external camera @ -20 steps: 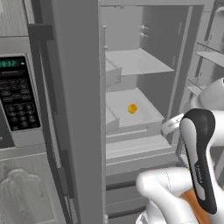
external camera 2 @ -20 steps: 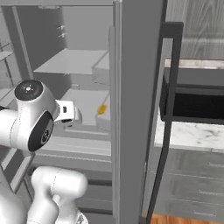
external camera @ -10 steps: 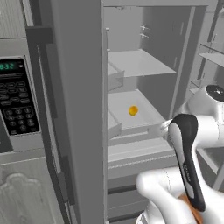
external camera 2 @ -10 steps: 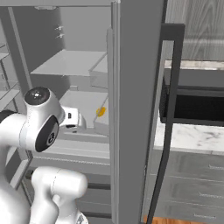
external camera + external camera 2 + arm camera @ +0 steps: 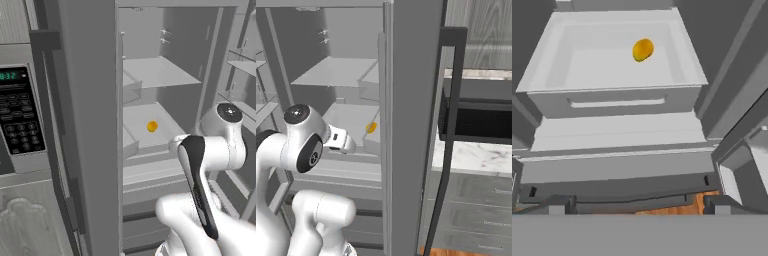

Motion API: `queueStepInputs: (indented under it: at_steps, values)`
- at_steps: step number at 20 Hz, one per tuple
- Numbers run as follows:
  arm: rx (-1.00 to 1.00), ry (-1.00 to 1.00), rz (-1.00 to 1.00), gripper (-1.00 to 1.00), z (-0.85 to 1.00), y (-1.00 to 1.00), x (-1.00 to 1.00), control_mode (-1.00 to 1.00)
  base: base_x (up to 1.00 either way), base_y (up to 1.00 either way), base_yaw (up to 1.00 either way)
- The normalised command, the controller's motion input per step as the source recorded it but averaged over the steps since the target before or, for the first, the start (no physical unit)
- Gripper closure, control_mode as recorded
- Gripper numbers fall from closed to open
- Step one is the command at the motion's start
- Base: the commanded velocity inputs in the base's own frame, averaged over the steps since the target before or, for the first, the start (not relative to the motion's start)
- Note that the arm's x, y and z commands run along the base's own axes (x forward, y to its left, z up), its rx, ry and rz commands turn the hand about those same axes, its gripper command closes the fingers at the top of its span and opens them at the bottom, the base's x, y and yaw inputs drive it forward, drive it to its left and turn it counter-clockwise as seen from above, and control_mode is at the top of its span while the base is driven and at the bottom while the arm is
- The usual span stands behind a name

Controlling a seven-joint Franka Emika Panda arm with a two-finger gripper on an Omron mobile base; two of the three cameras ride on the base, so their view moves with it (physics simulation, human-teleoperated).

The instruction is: Pick up both mangos from the fridge and place them inside the tupperware on the counter.

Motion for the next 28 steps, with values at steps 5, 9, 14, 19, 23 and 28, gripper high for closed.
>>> queueStepInputs:
  at_steps: [5, 9, 14, 19, 23, 28]
  values:
    - [0.14, 0.0, -0.16, -1.0, 0.0, 0.0, 0.32, -1.0, 0.0, 0.0, 0.0]
    - [0.01, 0.0, -0.02, -1.0, -0.04, 0.0, 0.5, -1.0, 0.0, 0.0, 0.0]
    - [0.0, 0.0, 0.0, -1.0, -0.22, 0.0, 0.52, -1.0, 0.0, 0.0, 0.0]
    - [0.0, 0.0, 0.0, -1.0, -0.23, 0.0, 0.55, -1.0, 0.0, 0.0, 0.0]
    - [0.0, 0.0, 0.0, -1.0, -0.19, 0.0, 0.65, -1.0, 0.0, 0.0, 0.0]
    - [0.0, 0.0, 0.0, -1.0, -0.14, 0.0, 0.56, -1.0, 0.0, 0.0, 0.0]
